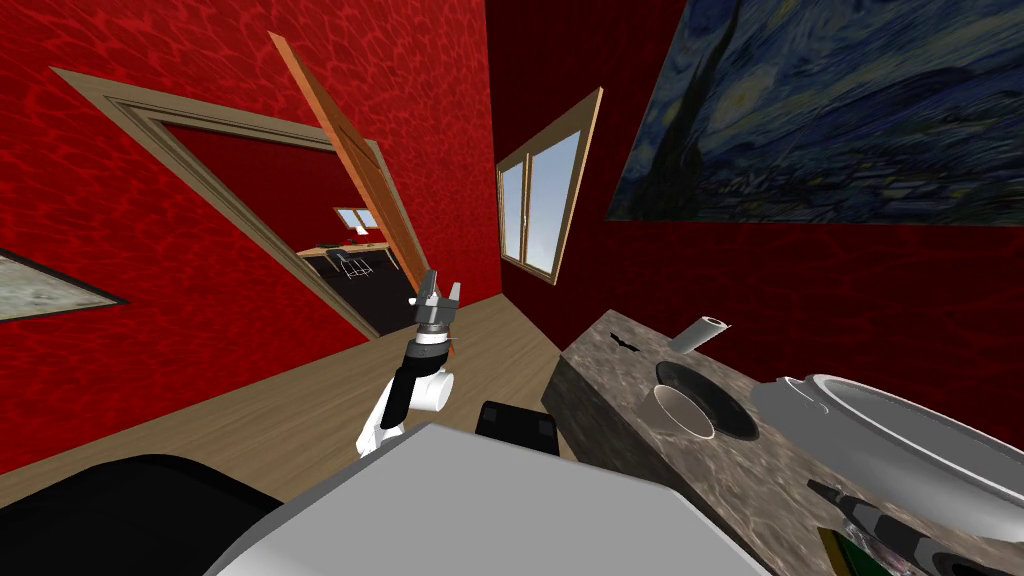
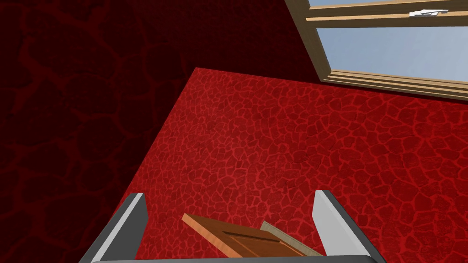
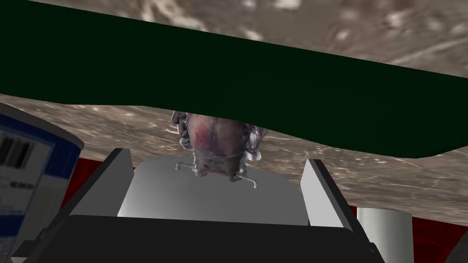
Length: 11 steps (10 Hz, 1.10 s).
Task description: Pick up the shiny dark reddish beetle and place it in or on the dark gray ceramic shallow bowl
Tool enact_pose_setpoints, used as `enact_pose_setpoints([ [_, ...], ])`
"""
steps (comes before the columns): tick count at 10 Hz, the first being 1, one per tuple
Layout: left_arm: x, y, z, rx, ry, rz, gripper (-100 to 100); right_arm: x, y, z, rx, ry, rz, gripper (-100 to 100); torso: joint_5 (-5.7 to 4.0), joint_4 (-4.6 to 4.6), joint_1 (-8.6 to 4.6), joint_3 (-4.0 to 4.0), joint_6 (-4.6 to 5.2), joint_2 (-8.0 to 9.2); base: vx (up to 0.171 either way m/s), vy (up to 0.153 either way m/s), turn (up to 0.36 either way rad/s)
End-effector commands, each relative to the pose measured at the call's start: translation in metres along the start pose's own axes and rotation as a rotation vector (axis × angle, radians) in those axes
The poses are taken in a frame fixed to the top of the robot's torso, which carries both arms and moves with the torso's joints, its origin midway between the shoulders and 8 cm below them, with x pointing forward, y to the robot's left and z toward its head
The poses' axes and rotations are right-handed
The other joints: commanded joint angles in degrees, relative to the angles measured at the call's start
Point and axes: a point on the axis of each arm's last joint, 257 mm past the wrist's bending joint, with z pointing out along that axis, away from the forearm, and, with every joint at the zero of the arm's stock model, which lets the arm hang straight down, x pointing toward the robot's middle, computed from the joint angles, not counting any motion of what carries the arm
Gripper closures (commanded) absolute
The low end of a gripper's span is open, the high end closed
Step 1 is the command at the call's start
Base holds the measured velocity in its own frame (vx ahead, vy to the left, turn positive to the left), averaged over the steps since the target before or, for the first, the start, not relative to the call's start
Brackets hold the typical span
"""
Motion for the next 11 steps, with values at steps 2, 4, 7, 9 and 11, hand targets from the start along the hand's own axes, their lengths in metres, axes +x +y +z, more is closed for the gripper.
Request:
enact_pose_setpoints([
  [2,0.000,0.000,0.000,0.000,0.000,0.000,0,0.014,-0.005,0.007,0.004,0.001,0.012,-100,-0.02,0.00,-0.10,-0.01,0.00,-0.02,0.013,-0.065,0.064],
  [4,0.000,0.000,0.000,0.000,0.000,0.000,0,0.012,-0.003,0.006,0.003,0.000,0.009,100,0.00,0.01,0.01,0.03,0.01,0.06,-0.006,-0.007,0.018],
  [7,0.000,0.000,0.000,0.000,0.000,0.000,0,0.011,-0.003,0.006,0.002,0.000,0.011,100,0.03,-0.01,0.12,0.00,-0.01,0.02,0.000,0.000,0.000],
  [9,0.000,0.000,0.000,0.000,0.000,0.000,0,0.012,-0.003,0.006,0.003,0.000,0.010,0,0.03,0.00,0.13,0.01,0.00,0.02,0.000,0.000,0.000],
  [11,0.000,0.000,0.000,0.000,0.000,0.000,0,-0.001,0.000,0.000,0.000,0.000,-0.002,100,0.09,0.00,0.25,0.03,0.07,0.06,-0.001,0.044,-0.083],
])
